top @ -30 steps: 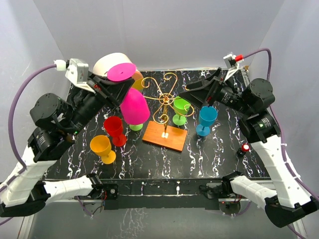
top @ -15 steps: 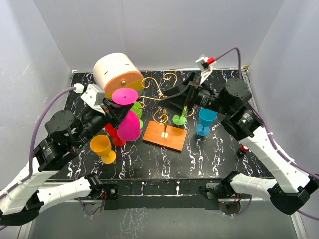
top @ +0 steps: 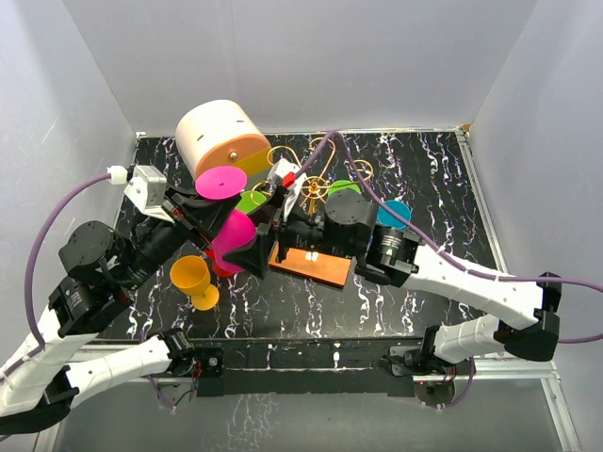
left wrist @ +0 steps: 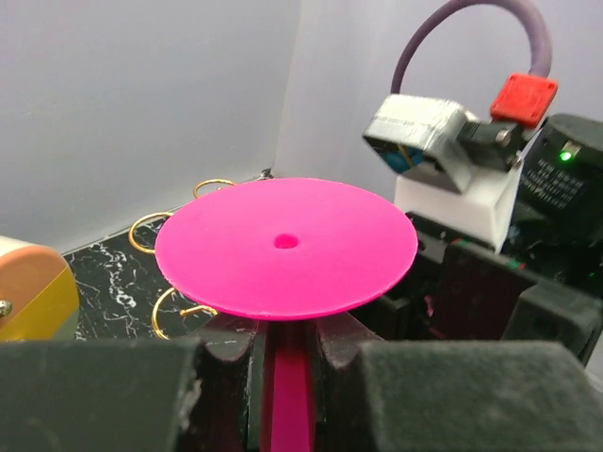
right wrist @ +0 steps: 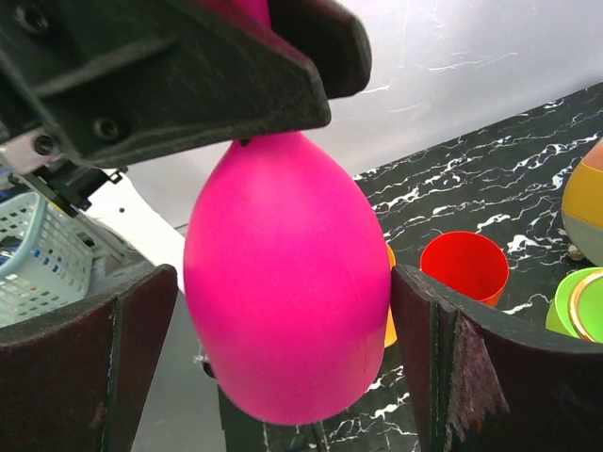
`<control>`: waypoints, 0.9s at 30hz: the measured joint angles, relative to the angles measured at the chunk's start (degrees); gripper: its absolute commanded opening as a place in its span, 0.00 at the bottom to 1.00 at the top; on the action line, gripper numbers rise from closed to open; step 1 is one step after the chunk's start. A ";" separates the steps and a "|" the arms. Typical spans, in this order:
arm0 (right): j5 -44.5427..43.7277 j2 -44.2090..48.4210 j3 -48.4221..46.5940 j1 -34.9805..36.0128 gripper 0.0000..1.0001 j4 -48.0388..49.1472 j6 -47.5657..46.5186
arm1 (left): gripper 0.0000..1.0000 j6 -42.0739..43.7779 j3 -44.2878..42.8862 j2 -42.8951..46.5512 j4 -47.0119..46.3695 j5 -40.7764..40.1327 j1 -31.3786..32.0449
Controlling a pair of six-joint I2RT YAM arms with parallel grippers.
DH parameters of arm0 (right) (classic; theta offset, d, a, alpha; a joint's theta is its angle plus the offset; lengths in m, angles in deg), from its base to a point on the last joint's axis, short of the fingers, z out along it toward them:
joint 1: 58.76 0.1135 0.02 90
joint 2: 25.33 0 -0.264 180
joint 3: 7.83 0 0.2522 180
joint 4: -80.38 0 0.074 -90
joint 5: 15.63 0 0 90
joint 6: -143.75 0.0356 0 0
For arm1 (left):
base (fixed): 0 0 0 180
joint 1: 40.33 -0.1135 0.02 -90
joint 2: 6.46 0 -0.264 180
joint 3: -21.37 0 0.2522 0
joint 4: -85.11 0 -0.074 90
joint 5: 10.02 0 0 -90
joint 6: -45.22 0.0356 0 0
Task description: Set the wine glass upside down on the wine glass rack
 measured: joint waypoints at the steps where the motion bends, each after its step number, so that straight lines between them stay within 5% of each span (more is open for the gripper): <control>1: -0.66 -0.70 0.00 0.68 0.94 0.28 -0.66 | 0.00 -0.39 0.15 0.31 -0.07 0.13 0.00; 18: -7.04 0.11 3.10 2.29 0.95 7.15 -1.33 | 0.00 -3.13 0.46 0.68 -1.42 1.64 0.00; 27: -9.86 8.28 3.61 2.60 0.84 5.07 6.01 | 0.00 1.84 4.35 5.90 -1.36 -0.24 0.00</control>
